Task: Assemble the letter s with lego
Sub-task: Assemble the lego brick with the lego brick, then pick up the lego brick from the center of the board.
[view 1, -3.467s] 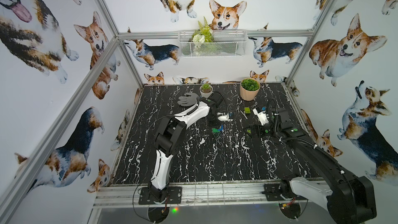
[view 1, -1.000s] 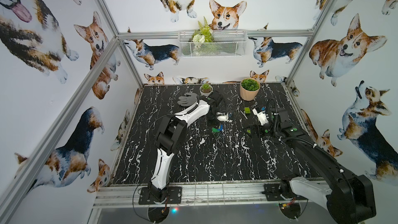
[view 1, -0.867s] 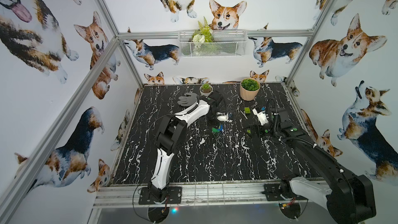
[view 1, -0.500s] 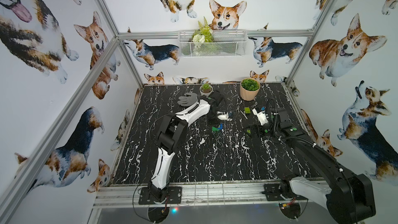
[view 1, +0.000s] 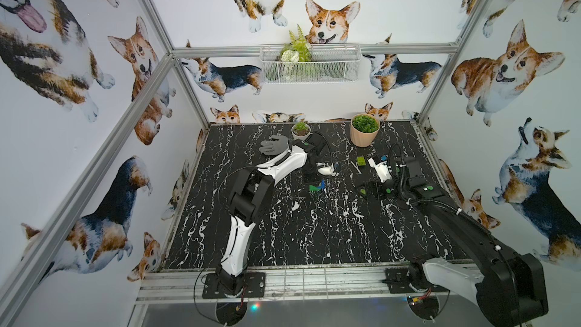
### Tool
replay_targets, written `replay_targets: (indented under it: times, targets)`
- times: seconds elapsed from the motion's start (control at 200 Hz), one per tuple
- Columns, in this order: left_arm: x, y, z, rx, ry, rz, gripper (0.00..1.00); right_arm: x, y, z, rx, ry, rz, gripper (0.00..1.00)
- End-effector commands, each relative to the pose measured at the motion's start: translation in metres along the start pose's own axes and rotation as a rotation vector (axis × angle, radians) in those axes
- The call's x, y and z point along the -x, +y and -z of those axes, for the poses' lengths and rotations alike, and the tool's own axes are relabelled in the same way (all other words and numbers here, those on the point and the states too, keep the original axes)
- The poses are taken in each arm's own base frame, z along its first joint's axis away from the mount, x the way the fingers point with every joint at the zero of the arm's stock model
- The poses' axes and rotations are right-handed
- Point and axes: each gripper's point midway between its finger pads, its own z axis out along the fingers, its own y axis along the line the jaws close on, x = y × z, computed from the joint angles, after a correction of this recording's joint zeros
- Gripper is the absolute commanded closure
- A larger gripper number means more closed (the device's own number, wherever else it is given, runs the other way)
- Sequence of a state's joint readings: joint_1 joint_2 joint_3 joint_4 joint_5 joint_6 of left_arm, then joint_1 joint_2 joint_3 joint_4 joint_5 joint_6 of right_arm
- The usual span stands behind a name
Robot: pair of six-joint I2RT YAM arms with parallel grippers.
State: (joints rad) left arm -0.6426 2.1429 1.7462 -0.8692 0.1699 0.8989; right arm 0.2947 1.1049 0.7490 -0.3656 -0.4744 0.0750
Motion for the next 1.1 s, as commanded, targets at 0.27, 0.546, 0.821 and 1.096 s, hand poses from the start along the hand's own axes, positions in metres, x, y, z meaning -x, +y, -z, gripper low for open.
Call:
replay_targets:
  times: [0.27, 0.546, 0.821, 1.096]
  targets:
    - [0.002, 0.001, 0.004, 0.002, 0.000, 0.013, 0.61, 0.003, 0.005, 0.001, 0.020, -0.007, 0.024, 0.00]
    - [0.006, 0.002, 0.009, 0.015, -0.024, 0.015, 0.34, 0.002, 0.004, 0.002, 0.013, -0.006, 0.021, 0.00]
    - [0.017, 0.002, 0.040, 0.043, -0.113, 0.043, 0.10, 0.003, 0.001, 0.004, -0.008, 0.009, 0.042, 0.00]
    - [0.016, 0.003, 0.091, 0.135, -0.239, 0.175, 0.00, -0.002, -0.029, 0.003, -0.181, 0.143, 0.009, 0.00]
